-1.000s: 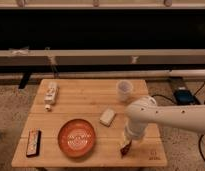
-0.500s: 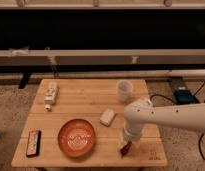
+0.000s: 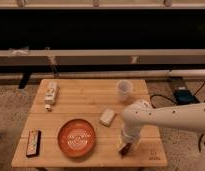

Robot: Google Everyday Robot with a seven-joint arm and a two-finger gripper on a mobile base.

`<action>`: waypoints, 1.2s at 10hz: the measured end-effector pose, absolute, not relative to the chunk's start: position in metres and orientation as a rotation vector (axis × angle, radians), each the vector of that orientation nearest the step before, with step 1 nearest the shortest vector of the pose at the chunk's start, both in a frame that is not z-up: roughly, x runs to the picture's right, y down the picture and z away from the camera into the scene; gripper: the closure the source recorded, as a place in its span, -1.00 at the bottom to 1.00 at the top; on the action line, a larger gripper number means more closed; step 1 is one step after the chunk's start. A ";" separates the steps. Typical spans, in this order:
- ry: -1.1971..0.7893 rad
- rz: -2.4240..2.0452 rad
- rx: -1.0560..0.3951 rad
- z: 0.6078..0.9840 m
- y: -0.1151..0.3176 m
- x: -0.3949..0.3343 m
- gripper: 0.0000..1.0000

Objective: Place the pepper in the ceramic bowl

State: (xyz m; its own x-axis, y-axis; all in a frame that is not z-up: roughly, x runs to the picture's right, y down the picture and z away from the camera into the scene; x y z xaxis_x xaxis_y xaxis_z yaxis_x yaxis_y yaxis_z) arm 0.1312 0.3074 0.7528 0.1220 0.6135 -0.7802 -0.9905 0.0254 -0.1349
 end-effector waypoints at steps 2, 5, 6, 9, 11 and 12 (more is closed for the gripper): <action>0.609 1.367 -0.792 0.752 0.309 0.130 0.12; 0.595 1.357 -0.795 0.749 0.309 0.129 0.73; 0.592 1.354 -0.796 0.748 0.309 0.130 0.87; 0.560 1.339 -0.791 0.739 0.306 0.129 1.00; 0.526 1.328 -0.784 0.727 0.299 0.126 1.00; 0.508 1.324 -0.779 0.721 0.295 0.124 1.00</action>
State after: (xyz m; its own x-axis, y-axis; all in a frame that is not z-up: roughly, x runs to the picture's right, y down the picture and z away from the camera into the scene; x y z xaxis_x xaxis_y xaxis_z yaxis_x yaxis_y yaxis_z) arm 0.1238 0.2946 0.7208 0.1959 0.6590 -0.7262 -0.9756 0.0565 -0.2120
